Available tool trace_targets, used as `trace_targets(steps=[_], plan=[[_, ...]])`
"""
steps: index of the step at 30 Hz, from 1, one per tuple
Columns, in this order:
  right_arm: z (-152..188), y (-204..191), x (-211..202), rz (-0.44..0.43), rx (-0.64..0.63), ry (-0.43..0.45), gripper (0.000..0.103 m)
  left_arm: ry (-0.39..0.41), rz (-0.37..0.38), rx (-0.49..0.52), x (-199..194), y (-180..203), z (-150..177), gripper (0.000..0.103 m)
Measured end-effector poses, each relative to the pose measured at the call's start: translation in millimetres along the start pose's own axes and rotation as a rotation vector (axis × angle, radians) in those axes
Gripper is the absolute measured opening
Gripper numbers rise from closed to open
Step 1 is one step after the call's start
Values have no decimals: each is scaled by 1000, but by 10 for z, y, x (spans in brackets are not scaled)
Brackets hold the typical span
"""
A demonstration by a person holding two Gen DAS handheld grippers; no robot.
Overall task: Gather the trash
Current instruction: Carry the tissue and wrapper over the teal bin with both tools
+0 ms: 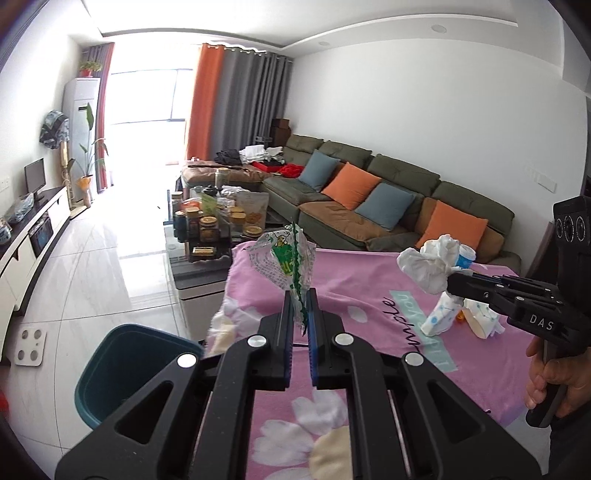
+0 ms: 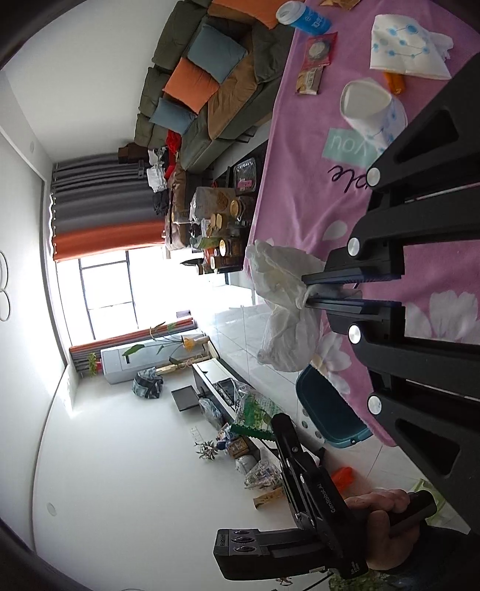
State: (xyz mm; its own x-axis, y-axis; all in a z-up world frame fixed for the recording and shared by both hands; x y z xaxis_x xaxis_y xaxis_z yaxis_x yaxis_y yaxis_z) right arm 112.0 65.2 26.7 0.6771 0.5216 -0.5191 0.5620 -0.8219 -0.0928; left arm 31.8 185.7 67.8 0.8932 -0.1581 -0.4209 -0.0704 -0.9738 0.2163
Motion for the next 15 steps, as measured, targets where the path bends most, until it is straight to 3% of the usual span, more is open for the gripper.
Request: trace_targets(steps=[7,15], plan=[[-121,-578,417,-118,-75,-39,6,21,-146,-58,-430,-651,47,8],[-173,-1360,1071,-256,-185,-154,6,-13,-272,-131,-752,-1289,313,8]])
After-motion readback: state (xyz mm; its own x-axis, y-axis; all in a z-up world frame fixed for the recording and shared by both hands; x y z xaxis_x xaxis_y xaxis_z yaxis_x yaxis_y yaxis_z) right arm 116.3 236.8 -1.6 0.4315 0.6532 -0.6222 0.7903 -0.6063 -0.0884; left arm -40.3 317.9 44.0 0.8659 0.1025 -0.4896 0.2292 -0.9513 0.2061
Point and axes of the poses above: each gripper's, at about its wrist camera, not at the fingertips, and x roughly the way its jaws point, y to its right, z to its underside, the point moved 4 cm from there along x, roughly the way its jaws point, and after that the axes turned 9 degrees about z, right-handed, at the moved point
